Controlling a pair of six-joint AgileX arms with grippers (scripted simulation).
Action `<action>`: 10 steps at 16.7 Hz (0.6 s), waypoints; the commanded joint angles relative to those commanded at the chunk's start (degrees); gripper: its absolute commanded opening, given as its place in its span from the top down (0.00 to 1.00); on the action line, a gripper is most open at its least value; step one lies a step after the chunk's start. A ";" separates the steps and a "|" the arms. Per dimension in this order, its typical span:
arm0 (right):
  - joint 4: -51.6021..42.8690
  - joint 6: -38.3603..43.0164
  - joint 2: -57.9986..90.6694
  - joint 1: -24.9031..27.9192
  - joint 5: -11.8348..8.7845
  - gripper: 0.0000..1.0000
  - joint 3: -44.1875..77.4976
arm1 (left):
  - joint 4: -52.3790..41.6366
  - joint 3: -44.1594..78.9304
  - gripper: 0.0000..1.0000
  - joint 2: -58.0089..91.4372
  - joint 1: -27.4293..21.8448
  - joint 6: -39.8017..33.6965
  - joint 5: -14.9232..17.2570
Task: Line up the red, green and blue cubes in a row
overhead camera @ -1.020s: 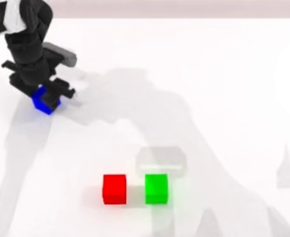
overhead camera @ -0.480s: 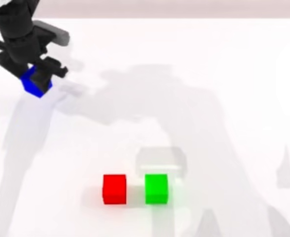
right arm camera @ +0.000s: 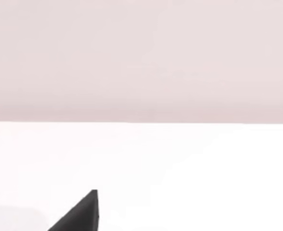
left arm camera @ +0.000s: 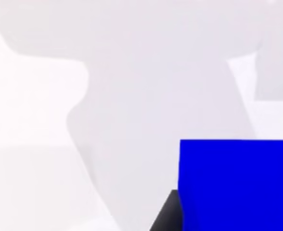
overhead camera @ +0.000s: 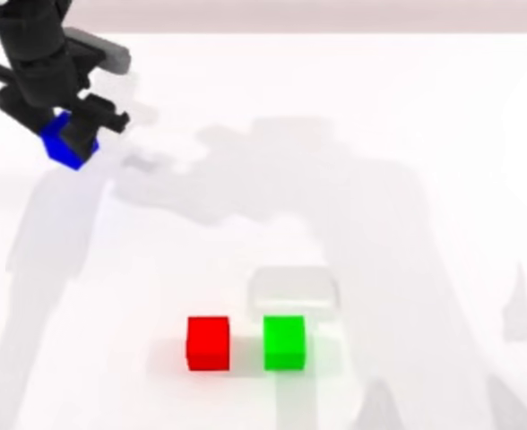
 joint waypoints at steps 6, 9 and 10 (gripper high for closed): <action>0.00 0.00 0.00 0.00 0.00 0.00 0.00 | -1.53 1.57 1.00 0.77 -12.32 -18.85 -0.37; 0.00 0.00 0.00 0.00 0.00 0.00 0.00 | -2.49 1.61 1.00 0.80 -21.18 -33.64 -0.44; 0.00 0.00 0.00 0.00 0.00 0.00 0.00 | -2.81 1.55 1.00 0.77 -24.28 -39.08 -0.43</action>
